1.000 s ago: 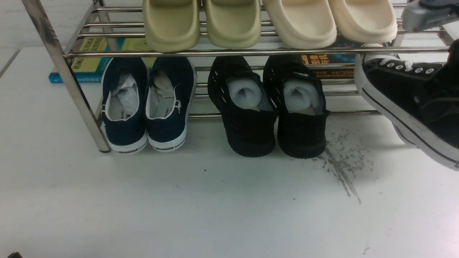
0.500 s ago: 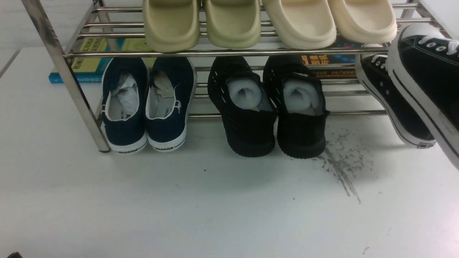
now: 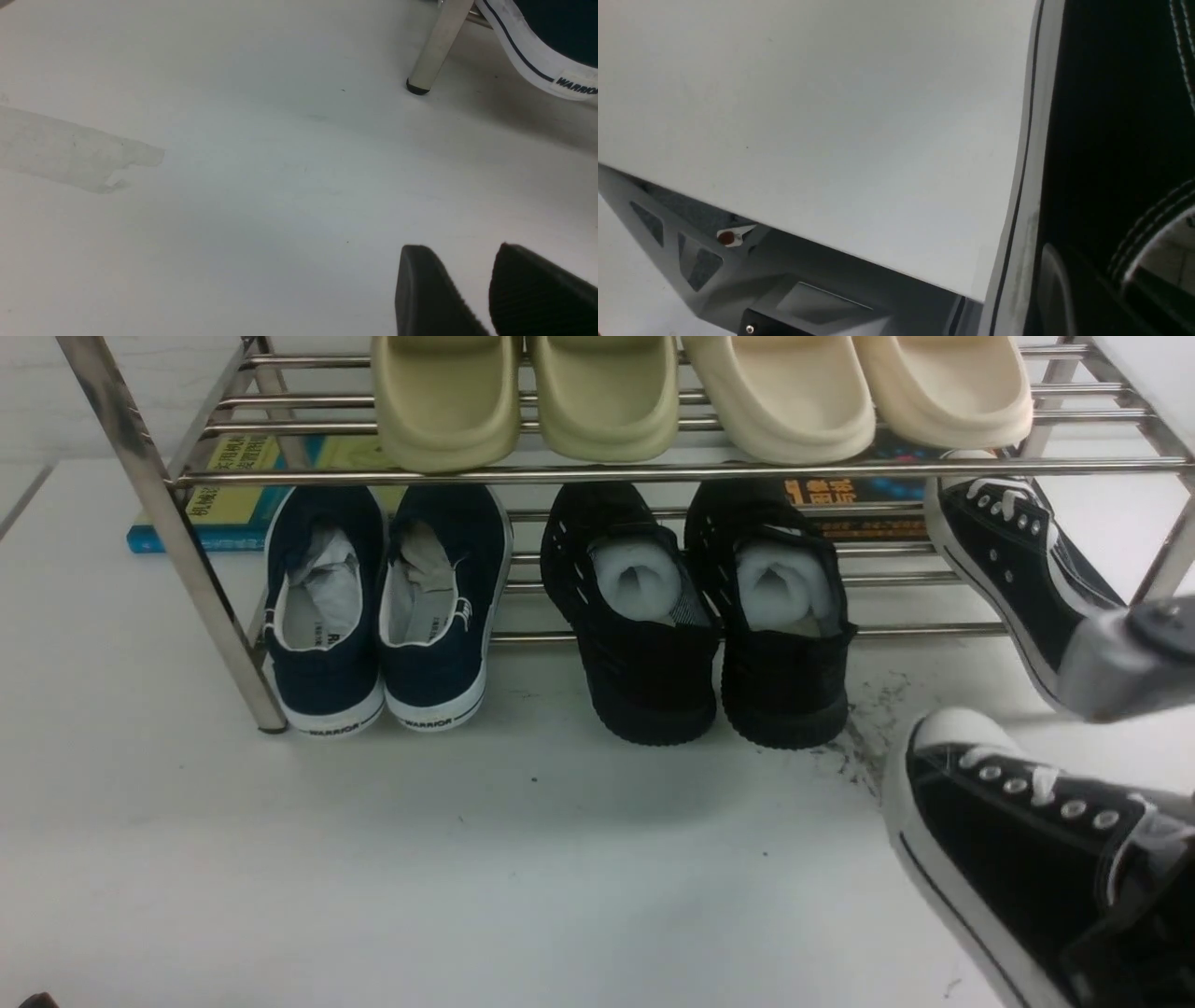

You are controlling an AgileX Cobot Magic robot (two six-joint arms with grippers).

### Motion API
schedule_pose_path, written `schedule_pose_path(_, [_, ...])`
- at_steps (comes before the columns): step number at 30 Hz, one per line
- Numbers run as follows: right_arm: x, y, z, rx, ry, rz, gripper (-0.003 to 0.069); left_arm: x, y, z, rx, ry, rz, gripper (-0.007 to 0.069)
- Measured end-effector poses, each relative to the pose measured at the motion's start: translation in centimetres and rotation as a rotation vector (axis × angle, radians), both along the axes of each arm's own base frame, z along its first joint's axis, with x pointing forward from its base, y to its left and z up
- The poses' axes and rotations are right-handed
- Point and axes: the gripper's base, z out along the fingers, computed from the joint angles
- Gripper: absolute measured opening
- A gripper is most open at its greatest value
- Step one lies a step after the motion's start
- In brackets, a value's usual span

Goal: Take the shoes off the shelf with your hand on the white table.

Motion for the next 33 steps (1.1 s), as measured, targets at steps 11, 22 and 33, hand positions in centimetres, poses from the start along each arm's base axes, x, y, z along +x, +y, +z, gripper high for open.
schedule_pose_path(11, [0.7, 7.1, -5.2, -0.053, -0.054, -0.106, 0.0008, 0.0, 0.0, 0.0, 0.0, 0.0, 0.0, 0.0242])
schedule_pose_path(22, [3.6, 13.5, -10.5, -0.1, -0.064, -0.042, 0.0008, 0.0, 0.0, 0.0, 0.0, 0.0, 0.0, 0.0242])
schedule_pose_path(33, [4.2, 14.8, -9.0, -0.178, -0.049, 0.014, 0.001, 0.0, 0.0, 0.0, 0.0, 0.0, 0.0, 0.0242])
